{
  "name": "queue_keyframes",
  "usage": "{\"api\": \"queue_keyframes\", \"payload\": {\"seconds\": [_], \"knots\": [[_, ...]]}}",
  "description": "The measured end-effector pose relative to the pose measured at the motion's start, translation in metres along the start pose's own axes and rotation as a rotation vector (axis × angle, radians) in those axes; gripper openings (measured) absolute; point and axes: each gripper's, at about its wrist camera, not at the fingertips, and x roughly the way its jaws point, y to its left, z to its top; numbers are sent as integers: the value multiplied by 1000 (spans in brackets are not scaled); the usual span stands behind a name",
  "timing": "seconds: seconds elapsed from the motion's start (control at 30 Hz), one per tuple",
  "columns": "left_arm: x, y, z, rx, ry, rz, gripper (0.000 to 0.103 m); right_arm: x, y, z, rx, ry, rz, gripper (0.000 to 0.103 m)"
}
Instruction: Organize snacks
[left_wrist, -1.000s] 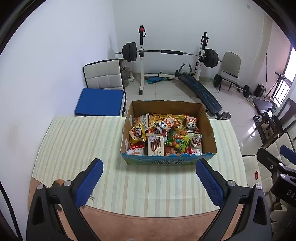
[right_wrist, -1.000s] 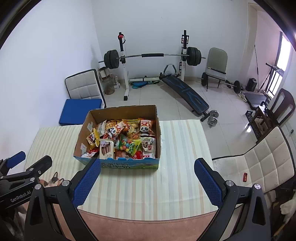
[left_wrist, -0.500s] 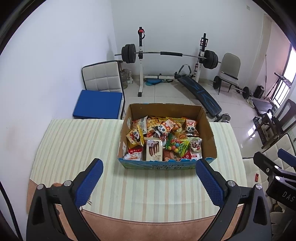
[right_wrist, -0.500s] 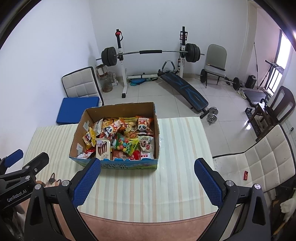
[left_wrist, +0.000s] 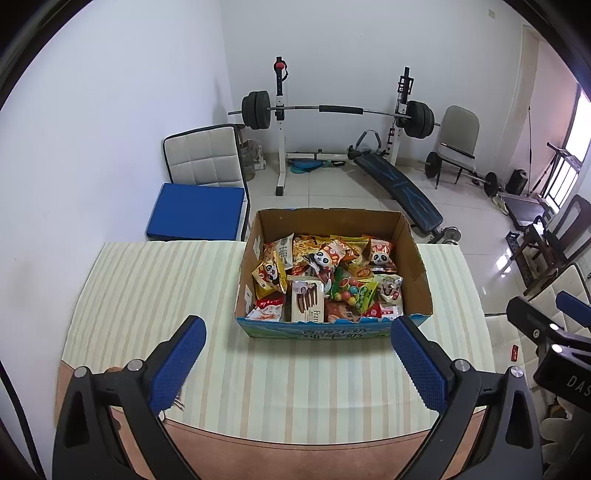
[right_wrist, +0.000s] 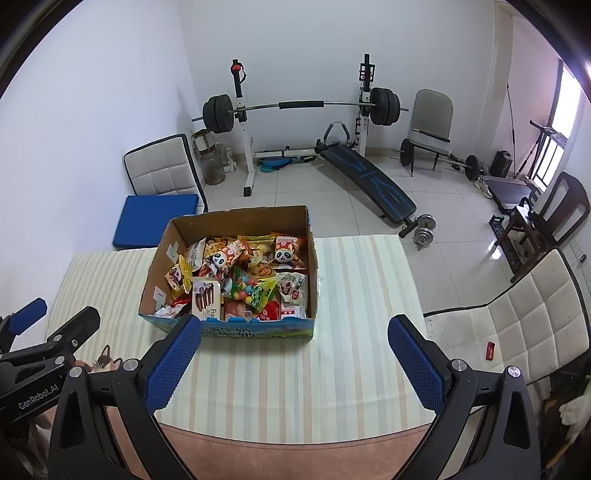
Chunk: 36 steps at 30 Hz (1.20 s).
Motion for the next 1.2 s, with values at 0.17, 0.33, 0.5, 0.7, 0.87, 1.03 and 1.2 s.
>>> {"api": "queue_keyframes", "payload": {"seconds": [0.17,0.33,0.5,0.7,0.87,1.03,1.2], "knots": [[-1,1,-1,-3,-1,0,103,2,1,1,-1,1,1,103],[-1,1,0,-3,-2,3,103,1,2,1,2,6,3,103],[-2,1,0,-5,-3,3,103,-2,3,-1,5,6,5,103],[-3,1,0,-11,-2,0,103,-4,3,-2,3,2,-1,103],[-6,1,1,-14,-10,-2,103,-6,4,-3,4,-1,-4,103],[-7,0,2,-14,-17,1,103,-7,2,-2,3,-3,-6,103],[-8,-1,2,-17,-17,-1,103,-9,1,-1,5,-4,-8,103]]}}
